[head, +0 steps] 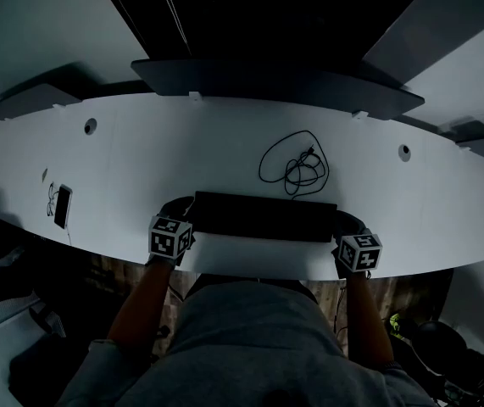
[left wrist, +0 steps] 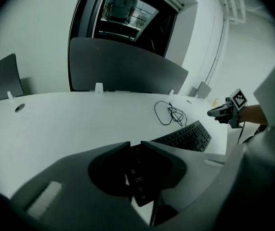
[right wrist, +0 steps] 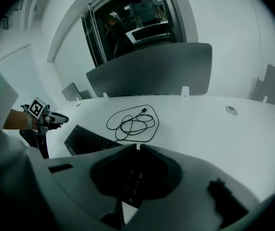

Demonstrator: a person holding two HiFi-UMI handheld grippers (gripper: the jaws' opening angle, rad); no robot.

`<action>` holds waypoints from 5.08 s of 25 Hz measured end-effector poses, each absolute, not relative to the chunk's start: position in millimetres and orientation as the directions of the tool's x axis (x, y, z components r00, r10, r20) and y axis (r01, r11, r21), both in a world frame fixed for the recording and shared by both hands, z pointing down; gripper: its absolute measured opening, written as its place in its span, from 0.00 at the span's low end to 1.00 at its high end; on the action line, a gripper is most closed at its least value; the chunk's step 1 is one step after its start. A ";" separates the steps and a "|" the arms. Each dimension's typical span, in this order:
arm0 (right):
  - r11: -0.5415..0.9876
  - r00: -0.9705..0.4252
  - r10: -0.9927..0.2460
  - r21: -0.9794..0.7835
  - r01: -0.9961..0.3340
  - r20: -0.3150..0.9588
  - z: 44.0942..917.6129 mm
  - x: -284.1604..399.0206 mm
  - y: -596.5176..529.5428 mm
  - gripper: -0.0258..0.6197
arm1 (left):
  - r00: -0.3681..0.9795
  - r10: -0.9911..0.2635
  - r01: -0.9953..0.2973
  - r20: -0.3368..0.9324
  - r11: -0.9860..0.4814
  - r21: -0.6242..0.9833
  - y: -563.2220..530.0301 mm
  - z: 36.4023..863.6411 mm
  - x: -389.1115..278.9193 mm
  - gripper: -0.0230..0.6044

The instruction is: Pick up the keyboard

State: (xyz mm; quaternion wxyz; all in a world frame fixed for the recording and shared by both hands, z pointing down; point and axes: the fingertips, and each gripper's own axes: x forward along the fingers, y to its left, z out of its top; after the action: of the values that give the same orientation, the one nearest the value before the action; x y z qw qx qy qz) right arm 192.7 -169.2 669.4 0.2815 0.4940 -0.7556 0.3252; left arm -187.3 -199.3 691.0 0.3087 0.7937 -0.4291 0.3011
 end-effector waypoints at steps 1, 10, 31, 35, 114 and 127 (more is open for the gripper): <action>0.294 -0.349 -0.556 -0.214 -0.931 0.754 673.5 194.3 -169.9 0.06 | 0.448 -0.483 -0.868 0.752 -0.438 0.235 -199.9 696.9 -187.5 0.17; 0.236 -0.324 -0.482 -0.236 -0.943 0.814 707.1 208.1 -167.2 0.28 | 0.436 -0.408 -0.878 0.802 -0.389 0.279 -204.8 726.3 -190.9 0.29; 0.096 -0.387 -0.369 -0.380 -0.920 0.845 747.3 212.2 -182.0 0.43 | 0.505 -0.269 -0.856 0.820 -0.274 0.438 -211.7 754.6 -173.2 0.42; 0.083 -0.413 -0.327 -0.410 -0.908 0.850 754.8 205.1 -179.6 0.43 | 0.530 -0.241 -0.842 0.813 -0.267 0.469 -212.3 753.5 -170.7 0.42; 0.331 -0.437 -0.779 -0.297 -0.896 0.449 495.2 205.0 -258.4 0.44 | 0.532 -0.665 -0.847 0.524 -0.412 0.337 -273.8 503.8 -164.1 0.41; 0.378 -0.426 -0.861 -0.211 -0.901 0.277 390.4 218.2 -263.8 0.44 | 0.542 -0.750 -0.839 0.379 -0.464 0.282 -279.3 407.5 -152.1 0.41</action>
State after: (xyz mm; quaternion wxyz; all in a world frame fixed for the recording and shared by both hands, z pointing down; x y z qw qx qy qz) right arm 218.2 -263.8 390.4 0.0601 0.5322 -0.8280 0.1663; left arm -152.1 -279.3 407.5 0.2218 0.8497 -0.4675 0.1012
